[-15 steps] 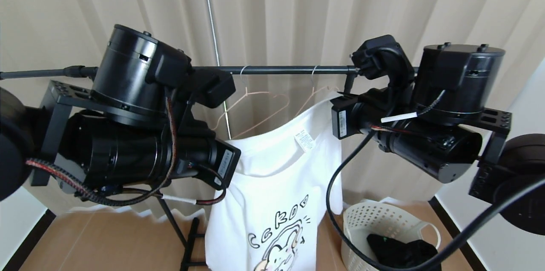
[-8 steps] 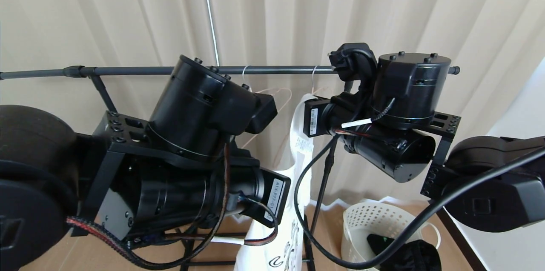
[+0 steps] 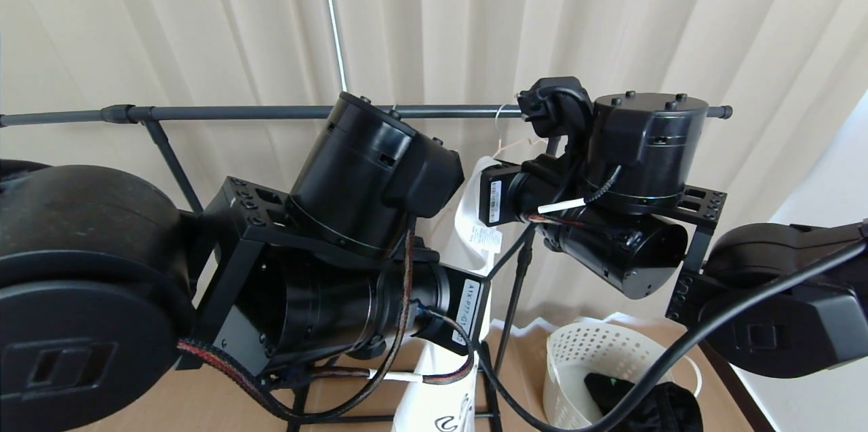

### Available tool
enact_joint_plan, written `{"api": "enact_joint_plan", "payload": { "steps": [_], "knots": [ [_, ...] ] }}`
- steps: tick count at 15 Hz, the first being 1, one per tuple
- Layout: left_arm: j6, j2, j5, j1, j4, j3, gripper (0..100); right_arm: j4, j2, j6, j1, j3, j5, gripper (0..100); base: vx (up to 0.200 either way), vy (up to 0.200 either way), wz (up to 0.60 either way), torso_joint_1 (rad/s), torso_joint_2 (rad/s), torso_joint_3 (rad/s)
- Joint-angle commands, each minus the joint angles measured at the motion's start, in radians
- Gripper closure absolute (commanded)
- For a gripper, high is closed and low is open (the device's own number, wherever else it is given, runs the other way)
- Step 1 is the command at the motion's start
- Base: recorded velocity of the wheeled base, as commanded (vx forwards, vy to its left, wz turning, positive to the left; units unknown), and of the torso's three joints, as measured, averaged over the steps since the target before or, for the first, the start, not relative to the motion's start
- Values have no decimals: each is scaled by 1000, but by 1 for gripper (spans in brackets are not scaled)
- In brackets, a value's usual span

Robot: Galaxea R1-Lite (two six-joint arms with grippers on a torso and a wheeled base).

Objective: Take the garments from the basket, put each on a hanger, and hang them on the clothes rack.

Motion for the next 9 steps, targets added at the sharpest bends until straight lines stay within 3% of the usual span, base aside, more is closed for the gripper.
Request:
{"api": "enact_joint_plan", "payload": {
  "steps": [1,5,6,8,9],
  "knots": [
    [4,1,6,23,0,1,100,1,-9,-3,-11,3,-4,100,0,0,0,0,0,0],
    [17,-2,43,101,0,3,100,1,-32,-32,-57,7,-42,100,0,0,0,0,0,0],
    [17,4,43,162,-15,-11,100,-1,-77,-76,-83,26,-60,100,0,0,0,0,0,0],
    [26,21,45,170,-55,-11,100,-1,-112,-96,-83,46,-60,100,0,0,0,0,0,0],
    [34,23,45,170,-66,-10,0,-1,-123,-99,-83,56,-60,100,0,0,0,0,0,0]
  ]
}}
